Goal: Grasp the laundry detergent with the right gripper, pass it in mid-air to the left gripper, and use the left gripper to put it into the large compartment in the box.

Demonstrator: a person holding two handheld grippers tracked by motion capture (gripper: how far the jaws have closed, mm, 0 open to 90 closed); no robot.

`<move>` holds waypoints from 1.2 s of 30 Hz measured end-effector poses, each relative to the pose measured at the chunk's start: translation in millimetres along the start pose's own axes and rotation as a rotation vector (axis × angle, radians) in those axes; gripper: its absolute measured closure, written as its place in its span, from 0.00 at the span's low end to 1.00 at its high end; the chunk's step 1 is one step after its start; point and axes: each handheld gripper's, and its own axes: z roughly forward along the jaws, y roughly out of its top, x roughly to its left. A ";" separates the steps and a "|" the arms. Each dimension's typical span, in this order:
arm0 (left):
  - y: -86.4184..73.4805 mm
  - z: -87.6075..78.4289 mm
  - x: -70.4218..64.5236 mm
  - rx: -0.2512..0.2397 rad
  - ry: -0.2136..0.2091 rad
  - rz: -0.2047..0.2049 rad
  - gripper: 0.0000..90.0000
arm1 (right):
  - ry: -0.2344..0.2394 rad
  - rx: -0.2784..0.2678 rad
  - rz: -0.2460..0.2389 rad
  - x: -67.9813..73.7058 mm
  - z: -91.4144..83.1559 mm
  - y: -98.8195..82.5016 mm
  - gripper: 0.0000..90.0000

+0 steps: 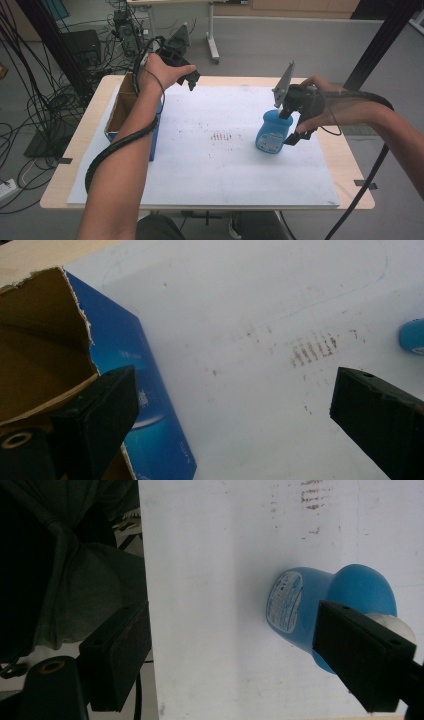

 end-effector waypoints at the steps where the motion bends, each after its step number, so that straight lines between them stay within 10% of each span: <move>1: -0.3 -0.3 0.0 0.001 0.000 -0.001 0.07 | -0.001 -0.003 -0.002 0.1 0.2 0.1 0.17; 19: -2.7 -3.8 -1.1 -0.008 0.003 0.002 0.07 | -0.001 0.000 -0.004 4.0 -2.8 -4.0 0.17; 36: -7.3 -3.4 -0.2 -0.008 0.009 0.012 0.07 | -0.056 -0.044 0.143 -7.2 -13.4 -59.0 0.15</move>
